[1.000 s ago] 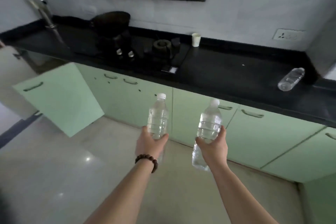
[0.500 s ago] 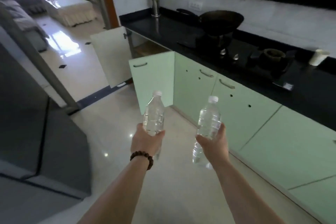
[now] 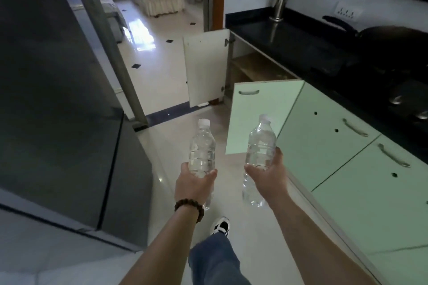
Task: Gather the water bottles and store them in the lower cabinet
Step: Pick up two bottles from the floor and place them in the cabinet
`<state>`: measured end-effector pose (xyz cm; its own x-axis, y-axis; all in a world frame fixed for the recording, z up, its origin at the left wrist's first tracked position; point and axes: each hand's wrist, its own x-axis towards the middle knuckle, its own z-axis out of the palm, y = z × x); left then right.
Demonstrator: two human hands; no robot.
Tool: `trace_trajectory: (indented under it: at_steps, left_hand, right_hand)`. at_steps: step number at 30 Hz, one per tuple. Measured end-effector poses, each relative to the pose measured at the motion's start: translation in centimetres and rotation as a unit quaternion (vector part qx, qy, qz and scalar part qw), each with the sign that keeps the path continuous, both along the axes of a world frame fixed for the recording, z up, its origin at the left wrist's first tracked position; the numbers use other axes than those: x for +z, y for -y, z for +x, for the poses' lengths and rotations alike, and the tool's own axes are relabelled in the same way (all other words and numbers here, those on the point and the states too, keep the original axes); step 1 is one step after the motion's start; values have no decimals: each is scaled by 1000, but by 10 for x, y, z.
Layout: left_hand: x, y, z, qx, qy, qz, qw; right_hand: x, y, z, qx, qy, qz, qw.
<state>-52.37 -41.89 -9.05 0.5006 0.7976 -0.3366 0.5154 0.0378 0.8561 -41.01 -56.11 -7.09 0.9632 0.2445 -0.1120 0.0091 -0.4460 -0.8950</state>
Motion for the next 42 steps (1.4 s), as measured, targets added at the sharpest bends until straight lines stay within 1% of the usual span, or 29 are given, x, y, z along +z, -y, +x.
trace_trajectory:
  at_steps: [6, 8, 13, 19, 26, 29, 35, 38, 42]
  left_hand:
    - [4, -117, 108, -12, -38, 66, 997]
    - [11, -153, 148, -16, -48, 66, 997]
    - [25, -220, 231, -19, -47, 60, 997]
    - [27, -288, 313, -46, -44, 60, 996]
    - [7, -374, 436, -135, -35, 44, 989]
    - [4, -413, 490, -203, -48, 47, 977]
    - [0, -478, 578, -306, -74, 31, 949]
    - [-8, -490, 614, -340, -90, 24, 936]
    - [-21, -490, 652, -395, -127, 45, 909]
  right_hand:
    - [-9, -119, 104, 11, -9, 6, 1000]
    - [-2, -156, 137, 13, -22, 9, 1000]
    - [13, -234, 211, 37, -17, 14, 999]
    - [19, -299, 287, 15, -37, 26, 999]
    - [3, -375, 379, -91, -47, 29, 994]
    - [-7, -410, 415, -154, -54, 8, 987]
    - [-15, -457, 464, -292, -77, -2, 953]
    - [-18, -464, 482, -342, -87, -7, 936]
    - [-30, -464, 506, -394, -100, -3, 914]
